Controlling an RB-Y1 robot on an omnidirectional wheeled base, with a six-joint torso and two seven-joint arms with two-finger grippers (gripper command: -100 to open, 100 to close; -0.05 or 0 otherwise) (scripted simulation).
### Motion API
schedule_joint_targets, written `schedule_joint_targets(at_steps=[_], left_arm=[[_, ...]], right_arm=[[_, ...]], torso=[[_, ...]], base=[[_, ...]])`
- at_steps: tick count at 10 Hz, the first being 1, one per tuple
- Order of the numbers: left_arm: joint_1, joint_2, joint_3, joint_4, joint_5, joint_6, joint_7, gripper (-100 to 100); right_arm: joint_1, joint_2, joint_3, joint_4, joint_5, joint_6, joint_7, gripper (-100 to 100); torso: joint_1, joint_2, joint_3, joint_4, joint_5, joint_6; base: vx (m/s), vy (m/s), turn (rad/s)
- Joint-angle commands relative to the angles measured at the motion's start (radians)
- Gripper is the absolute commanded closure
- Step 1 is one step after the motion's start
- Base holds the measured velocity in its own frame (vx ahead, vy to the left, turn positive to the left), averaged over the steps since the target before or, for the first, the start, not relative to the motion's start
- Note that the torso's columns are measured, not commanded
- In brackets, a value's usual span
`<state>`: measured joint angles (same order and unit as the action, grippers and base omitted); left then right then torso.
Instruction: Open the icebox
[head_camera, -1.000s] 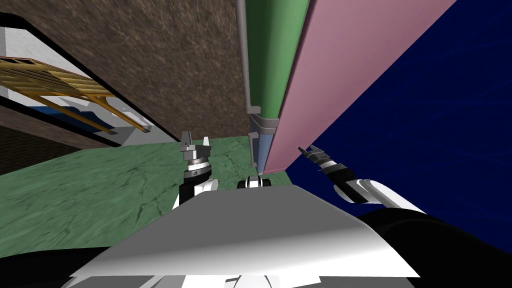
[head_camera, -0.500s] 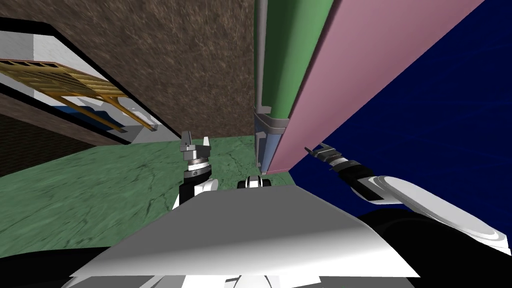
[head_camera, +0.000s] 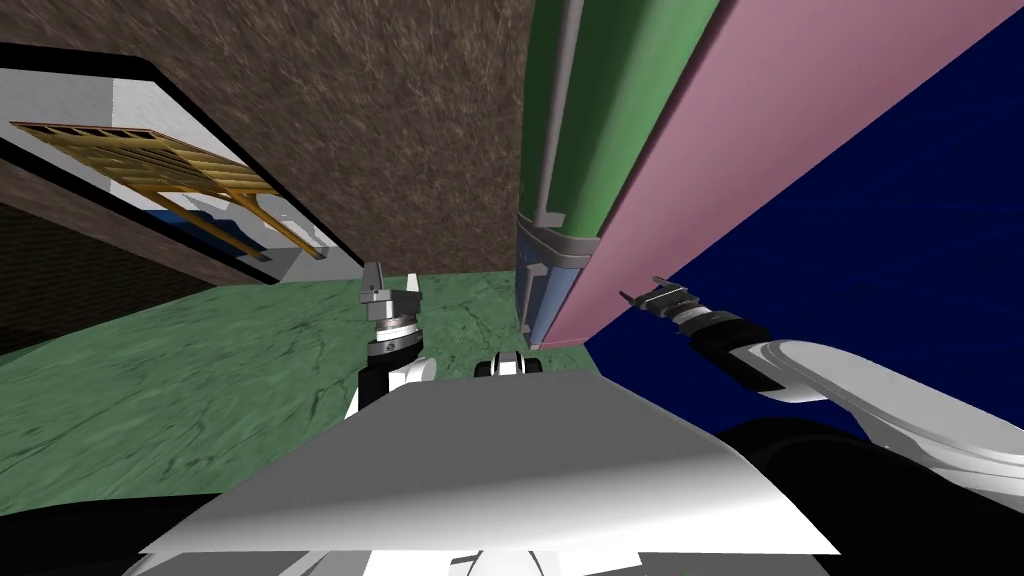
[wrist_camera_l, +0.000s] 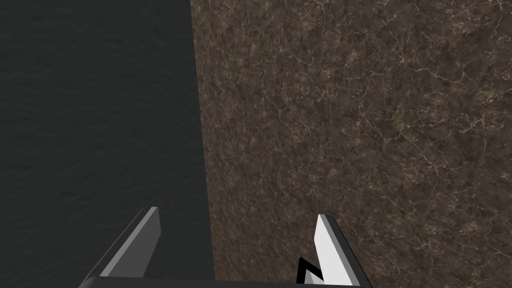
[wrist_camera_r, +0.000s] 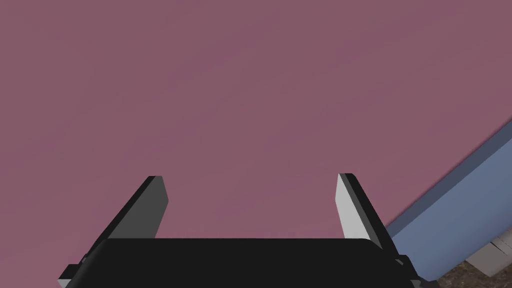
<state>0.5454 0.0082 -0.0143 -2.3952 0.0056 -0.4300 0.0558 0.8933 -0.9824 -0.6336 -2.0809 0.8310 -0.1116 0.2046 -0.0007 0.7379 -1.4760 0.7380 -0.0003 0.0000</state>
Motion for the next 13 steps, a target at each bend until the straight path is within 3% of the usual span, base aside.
schedule_joint_targets(at_steps=[1,2,5,6,8,12,13], left_arm=[[0.0,0.0,0.0,0.0,0.0,0.0,0.0,0],[0.0,0.0,0.0,0.0,0.0,0.0,0.0,0],[0.0,0.0,0.0,0.0,0.0,0.0,0.0,0],[0.0,0.0,0.0,0.0,0.0,0.0,0.0,0],[0.0,0.0,0.0,0.0,0.0,0.0,0.0,0],[0.0,0.0,0.0,0.0,0.0,0.0,0.0,0],[0.0,0.0,0.0,0.0,0.0,0.0,0.0,0]], right_arm=[[0.014,-0.075,-0.03,0.024,0.043,0.043,0.01,-100],[0.014,-0.081,-0.03,0.024,0.043,0.043,0.01,-100],[0.032,-0.179,-0.087,0.075,0.126,0.094,0.038,-100],[0.032,-0.188,-0.087,0.075,0.126,0.094,0.038,-100],[0.04,-0.251,-0.12,0.108,0.176,0.124,0.055,-100],[0.054,-0.361,-0.179,0.164,0.263,0.178,0.084,-100],[0.054,-0.362,-0.179,0.164,0.263,0.178,0.084,-100]], torso=[[-0.001,0.0,0.0,0.0,0.0,0.0],[0.001,0.0,0.0,0.0,0.0,0.0],[0.004,0.001,0.0,0.0,0.001,0.0],[0.006,0.001,0.0,0.0,0.002,0.0],[-0.002,-0.001,-0.001,0.0,-0.001,0.0],[0.008,-0.002,-0.002,0.001,0.006,-0.007],[0.009,-0.004,-0.004,0.002,0.009,-0.009]], base=[[-0.006,0.123,0.08],[-0.014,0.099,0.034],[-0.021,0.17,0.11],[-0.007,0.168,0.021],[0.009,0.167,0.101],[-0.011,0.205,0.079],[-0.019,0.116,0.043]])
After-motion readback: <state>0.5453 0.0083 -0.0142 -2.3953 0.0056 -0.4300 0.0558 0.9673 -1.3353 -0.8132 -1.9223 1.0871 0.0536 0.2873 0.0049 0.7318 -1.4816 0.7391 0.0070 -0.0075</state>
